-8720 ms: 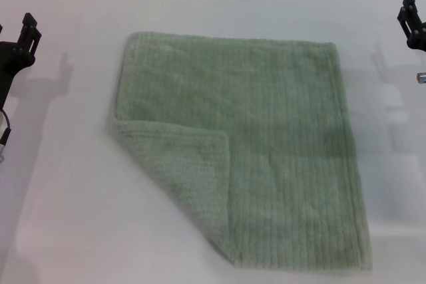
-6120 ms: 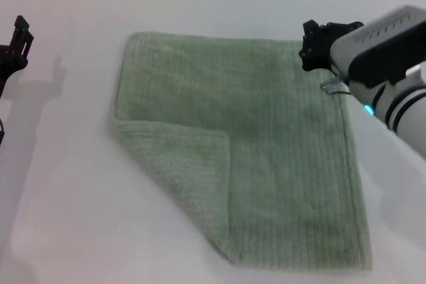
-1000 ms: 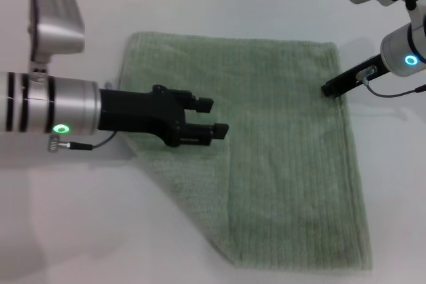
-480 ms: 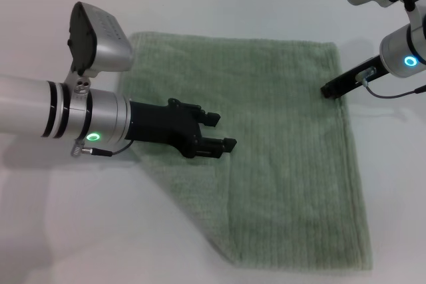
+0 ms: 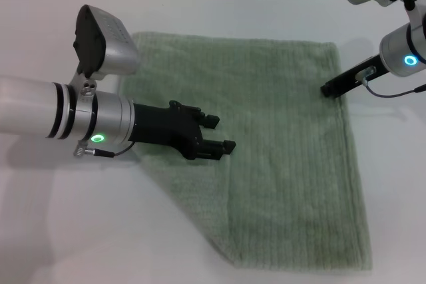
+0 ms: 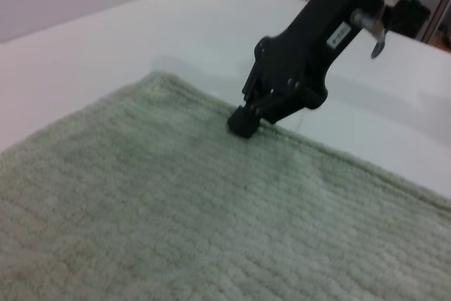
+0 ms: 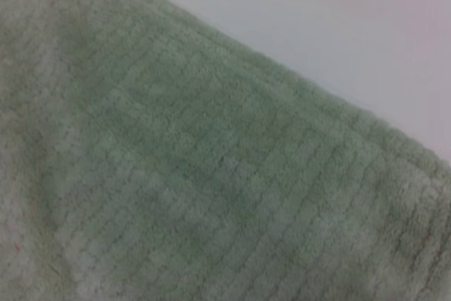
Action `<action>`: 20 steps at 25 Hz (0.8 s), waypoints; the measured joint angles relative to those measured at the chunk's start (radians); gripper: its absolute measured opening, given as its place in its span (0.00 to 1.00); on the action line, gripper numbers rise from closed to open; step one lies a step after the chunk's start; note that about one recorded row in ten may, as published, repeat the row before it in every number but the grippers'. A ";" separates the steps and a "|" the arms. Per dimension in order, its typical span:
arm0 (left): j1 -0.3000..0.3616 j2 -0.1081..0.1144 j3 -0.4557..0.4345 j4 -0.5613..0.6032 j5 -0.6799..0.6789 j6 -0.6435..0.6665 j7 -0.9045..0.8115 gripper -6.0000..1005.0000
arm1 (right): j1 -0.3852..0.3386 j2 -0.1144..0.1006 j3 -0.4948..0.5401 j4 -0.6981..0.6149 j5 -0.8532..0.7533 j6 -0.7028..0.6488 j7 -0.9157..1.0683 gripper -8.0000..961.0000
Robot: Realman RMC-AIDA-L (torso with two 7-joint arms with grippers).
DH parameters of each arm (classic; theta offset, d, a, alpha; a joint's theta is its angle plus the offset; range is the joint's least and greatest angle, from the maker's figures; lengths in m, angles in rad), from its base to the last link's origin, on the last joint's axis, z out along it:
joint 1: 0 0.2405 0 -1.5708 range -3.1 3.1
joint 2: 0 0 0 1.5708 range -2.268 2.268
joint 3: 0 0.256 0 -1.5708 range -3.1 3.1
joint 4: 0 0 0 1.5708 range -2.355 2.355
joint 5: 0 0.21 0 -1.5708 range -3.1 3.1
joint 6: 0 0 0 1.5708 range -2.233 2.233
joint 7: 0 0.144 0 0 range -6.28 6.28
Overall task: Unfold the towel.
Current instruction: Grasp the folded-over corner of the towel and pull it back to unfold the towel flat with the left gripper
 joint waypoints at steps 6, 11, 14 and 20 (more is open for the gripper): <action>-0.009 0.000 0.083 0.000 -0.001 -0.062 -0.037 0.64 | 0.002 -0.001 0.000 0.000 -0.001 0.000 0.000 0.01; -0.011 0.000 0.098 0.000 -0.008 -0.076 -0.043 0.64 | 0.003 -0.001 0.000 0.001 -0.001 0.000 0.000 0.01; -0.011 0.000 0.099 0.000 -0.014 -0.077 -0.043 0.64 | 0.003 -0.001 0.000 0.001 -0.001 0.000 0.000 0.01; -0.010 0.000 0.102 0.004 -0.011 -0.065 -0.050 0.49 | 0.003 -0.001 0.000 0.002 -0.001 0.000 0.000 0.01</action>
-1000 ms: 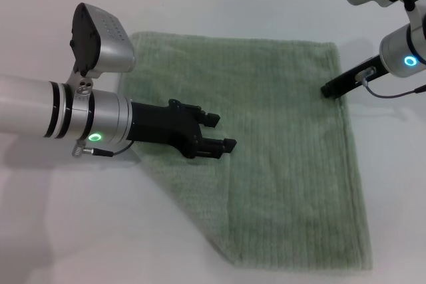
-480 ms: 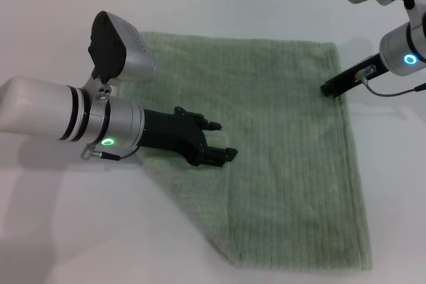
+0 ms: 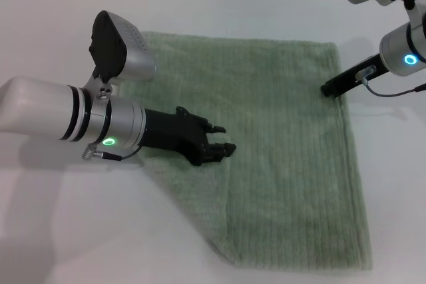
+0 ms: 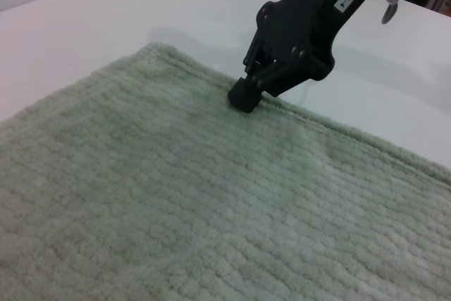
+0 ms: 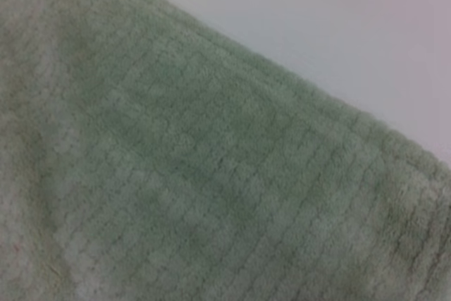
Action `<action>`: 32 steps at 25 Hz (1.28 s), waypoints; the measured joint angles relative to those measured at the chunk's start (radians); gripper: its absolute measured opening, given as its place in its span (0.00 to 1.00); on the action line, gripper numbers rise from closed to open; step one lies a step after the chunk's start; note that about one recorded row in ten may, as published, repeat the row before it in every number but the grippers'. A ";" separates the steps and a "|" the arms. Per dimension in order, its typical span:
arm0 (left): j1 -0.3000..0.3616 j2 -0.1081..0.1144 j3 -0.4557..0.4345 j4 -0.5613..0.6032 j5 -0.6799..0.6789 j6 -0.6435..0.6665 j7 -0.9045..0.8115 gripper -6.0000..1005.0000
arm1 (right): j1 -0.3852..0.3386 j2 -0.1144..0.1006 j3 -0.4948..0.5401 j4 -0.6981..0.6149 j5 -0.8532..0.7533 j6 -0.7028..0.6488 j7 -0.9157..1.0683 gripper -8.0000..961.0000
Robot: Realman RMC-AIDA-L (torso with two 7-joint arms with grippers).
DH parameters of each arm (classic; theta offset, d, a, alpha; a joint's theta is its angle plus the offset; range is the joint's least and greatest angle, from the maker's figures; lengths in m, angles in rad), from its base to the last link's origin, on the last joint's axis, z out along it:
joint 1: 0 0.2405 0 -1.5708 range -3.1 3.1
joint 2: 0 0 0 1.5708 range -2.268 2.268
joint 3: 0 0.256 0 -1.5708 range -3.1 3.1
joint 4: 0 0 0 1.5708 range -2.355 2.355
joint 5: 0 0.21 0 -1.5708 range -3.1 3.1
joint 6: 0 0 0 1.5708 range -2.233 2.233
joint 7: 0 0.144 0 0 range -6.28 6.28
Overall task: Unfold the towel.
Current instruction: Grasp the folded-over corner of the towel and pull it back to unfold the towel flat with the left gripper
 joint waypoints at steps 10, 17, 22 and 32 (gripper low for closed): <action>0.008 0.003 0.002 0.022 0.002 0.032 -0.004 0.22 | 0.000 0.000 0.000 0.000 0.000 0.000 0.000 0.01; 0.039 0.026 -0.119 0.087 0.006 0.260 -0.002 0.09 | -0.003 -0.001 0.000 0.000 0.000 0.000 -0.001 0.01; 0.047 0.037 -0.197 0.099 0.009 0.360 0.003 0.08 | -0.004 -0.002 0.000 0.001 0.000 0.000 -0.009 0.01; 0.057 0.077 -0.464 0.114 0.188 0.656 -0.008 0.07 | 0.001 -0.002 0.000 0.017 0.000 0.002 -0.012 0.01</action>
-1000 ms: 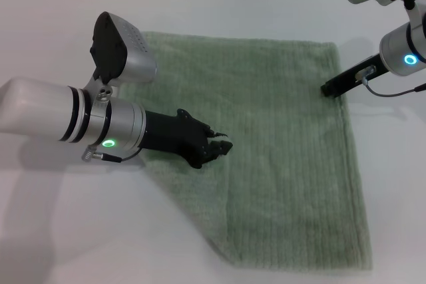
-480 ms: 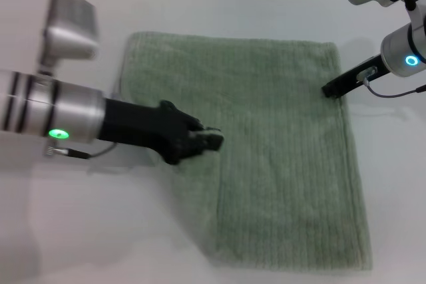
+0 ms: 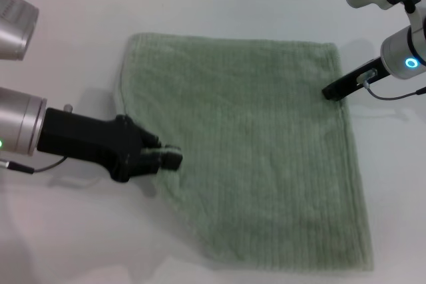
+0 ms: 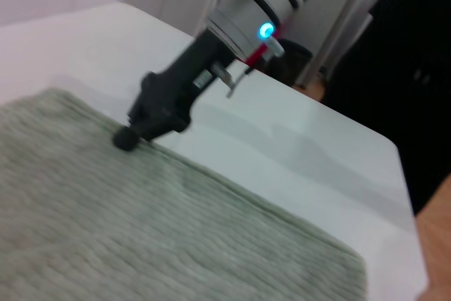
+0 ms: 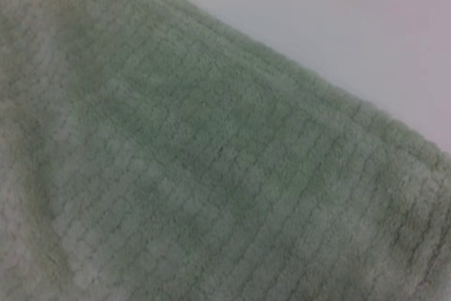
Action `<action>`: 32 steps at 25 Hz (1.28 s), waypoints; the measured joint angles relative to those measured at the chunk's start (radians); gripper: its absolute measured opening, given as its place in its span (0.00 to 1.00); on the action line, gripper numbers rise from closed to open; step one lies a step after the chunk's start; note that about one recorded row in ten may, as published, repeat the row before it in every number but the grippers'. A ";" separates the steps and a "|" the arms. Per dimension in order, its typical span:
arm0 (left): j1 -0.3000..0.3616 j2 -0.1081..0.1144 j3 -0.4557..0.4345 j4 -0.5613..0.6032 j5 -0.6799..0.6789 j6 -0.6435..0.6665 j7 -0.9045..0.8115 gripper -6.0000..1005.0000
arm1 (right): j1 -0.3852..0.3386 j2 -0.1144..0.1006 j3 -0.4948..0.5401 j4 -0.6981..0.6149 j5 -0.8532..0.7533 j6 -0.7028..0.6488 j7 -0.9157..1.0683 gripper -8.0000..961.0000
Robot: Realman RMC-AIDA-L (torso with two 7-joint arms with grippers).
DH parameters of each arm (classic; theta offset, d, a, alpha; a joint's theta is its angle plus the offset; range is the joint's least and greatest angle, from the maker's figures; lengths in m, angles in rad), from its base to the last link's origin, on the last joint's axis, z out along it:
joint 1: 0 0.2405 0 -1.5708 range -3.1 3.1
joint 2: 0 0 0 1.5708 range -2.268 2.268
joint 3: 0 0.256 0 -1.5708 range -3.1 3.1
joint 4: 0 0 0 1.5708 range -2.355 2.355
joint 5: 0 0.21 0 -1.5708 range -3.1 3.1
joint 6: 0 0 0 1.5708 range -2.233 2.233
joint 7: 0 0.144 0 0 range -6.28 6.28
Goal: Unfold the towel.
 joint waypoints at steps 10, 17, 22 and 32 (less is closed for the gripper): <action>-0.014 -0.003 -0.002 -0.008 0.085 0.050 -0.037 0.07 | -0.001 0.000 0.000 0.002 0.000 0.005 0.000 0.01; -0.037 -0.007 -0.050 -0.019 0.173 0.008 -0.047 0.17 | 0.000 0.000 0.000 0.002 0.000 0.005 0.000 0.01; -0.031 0.007 -0.079 -0.004 0.174 0.014 -0.036 0.32 | 0.002 0.000 0.000 0.001 0.000 0.005 0.000 0.01; -0.026 0.022 -0.342 0.000 0.090 0.073 0.070 0.40 | 0.005 0.000 0.000 0.007 0.003 0.006 0.000 0.01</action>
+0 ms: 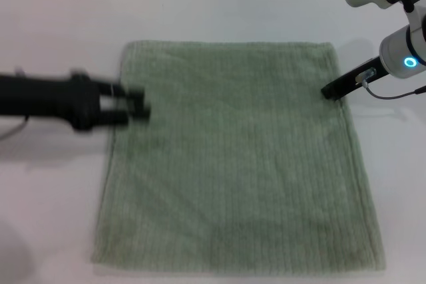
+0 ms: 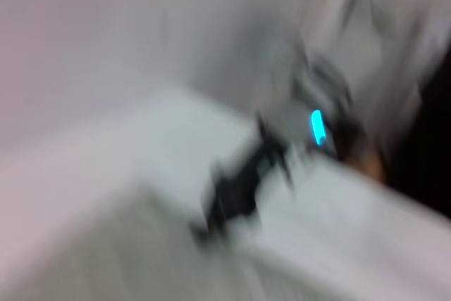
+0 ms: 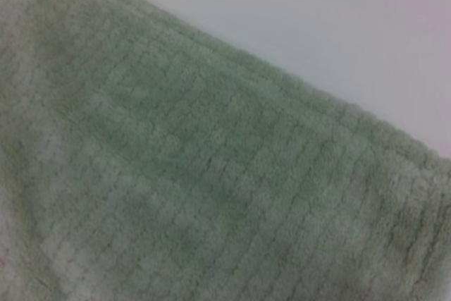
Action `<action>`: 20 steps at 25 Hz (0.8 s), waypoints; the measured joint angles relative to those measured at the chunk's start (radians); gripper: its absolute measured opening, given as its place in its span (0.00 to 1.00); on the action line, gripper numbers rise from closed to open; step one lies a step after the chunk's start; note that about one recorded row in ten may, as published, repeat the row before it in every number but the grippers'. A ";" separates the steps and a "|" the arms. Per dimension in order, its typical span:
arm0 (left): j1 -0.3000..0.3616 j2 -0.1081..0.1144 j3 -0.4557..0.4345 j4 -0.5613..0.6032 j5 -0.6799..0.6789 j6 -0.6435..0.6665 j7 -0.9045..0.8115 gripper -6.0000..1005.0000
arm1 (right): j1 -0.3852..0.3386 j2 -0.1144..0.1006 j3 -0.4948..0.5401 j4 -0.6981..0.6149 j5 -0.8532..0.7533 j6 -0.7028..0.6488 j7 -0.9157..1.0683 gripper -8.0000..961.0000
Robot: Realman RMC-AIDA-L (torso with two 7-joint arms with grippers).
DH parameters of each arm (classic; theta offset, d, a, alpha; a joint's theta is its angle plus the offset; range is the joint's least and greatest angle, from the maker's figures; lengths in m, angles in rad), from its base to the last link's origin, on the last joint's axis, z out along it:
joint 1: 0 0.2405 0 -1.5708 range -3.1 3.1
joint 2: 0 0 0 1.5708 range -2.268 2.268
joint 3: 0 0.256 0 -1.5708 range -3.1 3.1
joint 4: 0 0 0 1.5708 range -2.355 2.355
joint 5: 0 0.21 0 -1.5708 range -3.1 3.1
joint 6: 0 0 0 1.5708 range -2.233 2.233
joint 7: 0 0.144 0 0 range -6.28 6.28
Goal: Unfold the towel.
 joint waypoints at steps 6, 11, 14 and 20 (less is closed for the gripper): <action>0.029 -0.042 -0.279 -0.134 -0.238 -0.064 0.182 0.41 | 0.001 0.002 0.000 -0.017 0.000 0.004 0.000 0.01; 0.020 -0.040 -0.308 -0.291 -0.326 -0.220 0.276 0.40 | -0.005 0.023 -0.008 -0.126 -0.008 0.005 0.000 0.01; 0.008 -0.063 -0.310 -0.324 -0.350 -0.344 0.312 0.40 | -0.014 0.047 -0.008 -0.215 -0.028 0.008 0.000 0.01; 0.013 -0.081 -0.312 -0.405 -0.466 -0.465 0.412 0.40 | -0.110 0.106 -0.090 -0.402 -0.020 0.135 -0.051 0.01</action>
